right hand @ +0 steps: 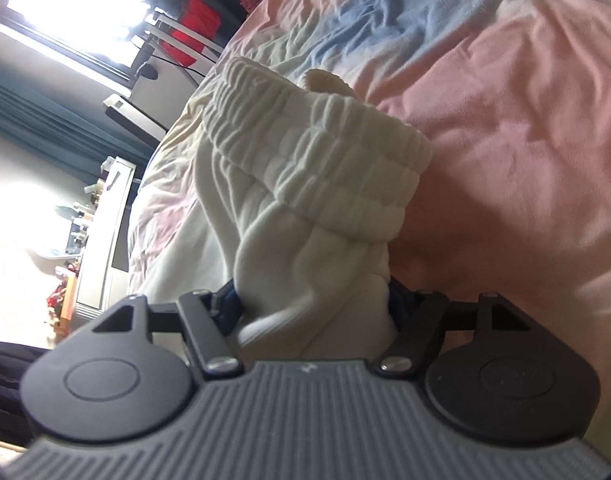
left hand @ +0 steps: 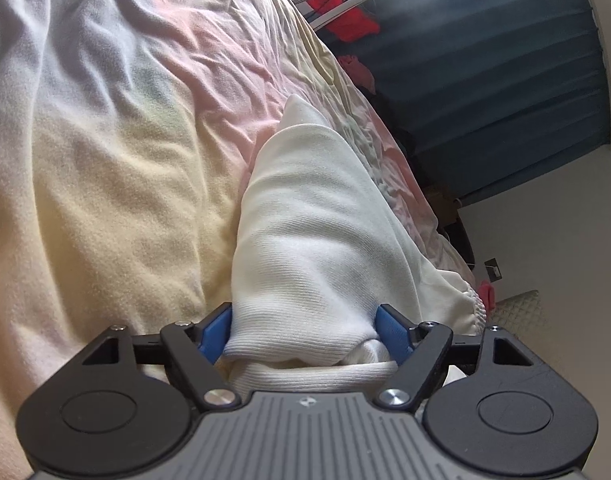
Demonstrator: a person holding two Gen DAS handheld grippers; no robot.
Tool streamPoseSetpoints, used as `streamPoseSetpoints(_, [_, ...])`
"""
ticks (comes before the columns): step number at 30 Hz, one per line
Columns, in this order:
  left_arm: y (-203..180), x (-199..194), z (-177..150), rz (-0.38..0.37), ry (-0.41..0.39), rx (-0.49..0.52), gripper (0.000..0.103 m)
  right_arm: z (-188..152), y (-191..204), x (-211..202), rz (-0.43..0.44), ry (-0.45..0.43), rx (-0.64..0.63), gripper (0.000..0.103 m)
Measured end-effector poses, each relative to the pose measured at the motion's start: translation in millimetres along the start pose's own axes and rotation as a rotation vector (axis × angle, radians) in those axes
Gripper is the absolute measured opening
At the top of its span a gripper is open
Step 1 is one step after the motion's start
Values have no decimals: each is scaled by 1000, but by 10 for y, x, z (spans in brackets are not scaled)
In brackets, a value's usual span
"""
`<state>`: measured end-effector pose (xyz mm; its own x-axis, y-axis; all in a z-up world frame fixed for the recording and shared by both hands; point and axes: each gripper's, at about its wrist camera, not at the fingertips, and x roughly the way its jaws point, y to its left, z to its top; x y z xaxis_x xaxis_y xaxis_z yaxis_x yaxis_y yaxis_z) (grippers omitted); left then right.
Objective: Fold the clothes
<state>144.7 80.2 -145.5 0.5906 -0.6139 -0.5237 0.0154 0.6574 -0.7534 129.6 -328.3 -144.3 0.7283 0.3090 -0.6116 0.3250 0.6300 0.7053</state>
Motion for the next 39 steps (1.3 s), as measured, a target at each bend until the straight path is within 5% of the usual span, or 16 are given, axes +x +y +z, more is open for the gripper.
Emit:
streamPoseSetpoints(5, [-202,-6,-10,76,-20,127,58,-34,82,-89,7,-51,-24,49])
streamPoseSetpoints(11, [-405,-178,18,72,-57,128,39,-149,228,-327,46,-119,-51,42])
streamPoseSetpoints(19, [-1168,-367,326,-4,-117,142,32,334,314,-776,100,-182,-39,40])
streamPoseSetpoints(25, [-2133,588,666,5,-54,178,30,844,326,-1092,122,-237,-13,40])
streamPoseSetpoints(29, [-2761,1291,895,9,-12,186,28,1627,219,-1131,42,-302,8,40])
streamPoseSetpoints(34, [-3510,2649,1233,32,-2,237,28,2765,66,-974,-92,-378,60,40])
streamPoseSetpoints(39, [-4035,3723,1462,22,11,423,28,3575,-179,-731,-155,-462,16,40])
